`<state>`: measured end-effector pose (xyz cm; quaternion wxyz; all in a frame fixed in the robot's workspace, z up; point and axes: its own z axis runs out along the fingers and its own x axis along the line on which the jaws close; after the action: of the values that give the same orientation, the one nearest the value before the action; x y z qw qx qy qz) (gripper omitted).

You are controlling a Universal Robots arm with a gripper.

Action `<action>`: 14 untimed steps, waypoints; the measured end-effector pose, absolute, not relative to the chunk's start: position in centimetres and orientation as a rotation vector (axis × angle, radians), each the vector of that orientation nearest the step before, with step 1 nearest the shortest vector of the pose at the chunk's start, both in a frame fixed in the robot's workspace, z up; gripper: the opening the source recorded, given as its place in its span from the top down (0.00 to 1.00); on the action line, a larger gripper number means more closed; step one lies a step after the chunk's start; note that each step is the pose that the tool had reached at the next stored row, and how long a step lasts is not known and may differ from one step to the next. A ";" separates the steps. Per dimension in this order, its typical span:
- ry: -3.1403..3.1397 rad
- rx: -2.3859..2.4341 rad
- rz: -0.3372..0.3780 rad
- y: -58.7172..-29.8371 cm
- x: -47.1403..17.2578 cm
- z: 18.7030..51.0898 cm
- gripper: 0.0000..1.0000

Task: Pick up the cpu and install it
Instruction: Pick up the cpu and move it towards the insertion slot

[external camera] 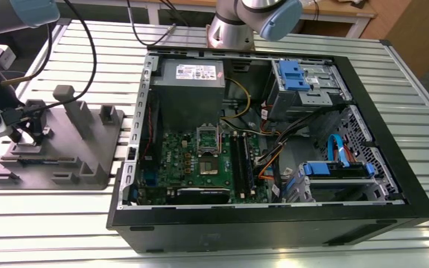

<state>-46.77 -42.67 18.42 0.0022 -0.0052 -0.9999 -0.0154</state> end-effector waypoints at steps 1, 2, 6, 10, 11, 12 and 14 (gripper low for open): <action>-3.137 -0.016 -0.048 -42.7 -46.8 18.4 0.52; -3.137 -0.016 -0.048 -42.7 -46.8 18.4 0.52; -3.137 -0.016 -0.048 -42.7 -46.8 18.4 0.45; -3.137 -0.017 -0.048 -42.7 -46.8 18.4 0.45; -3.137 -0.017 -0.048 -42.7 -46.8 18.4 0.45; -3.137 -0.017 -0.048 -42.7 -46.7 18.4 0.45; -3.137 -0.017 -0.048 -42.7 -46.7 18.4 0.45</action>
<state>-46.68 -42.67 18.42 0.0022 -0.0053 -0.9999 -0.0154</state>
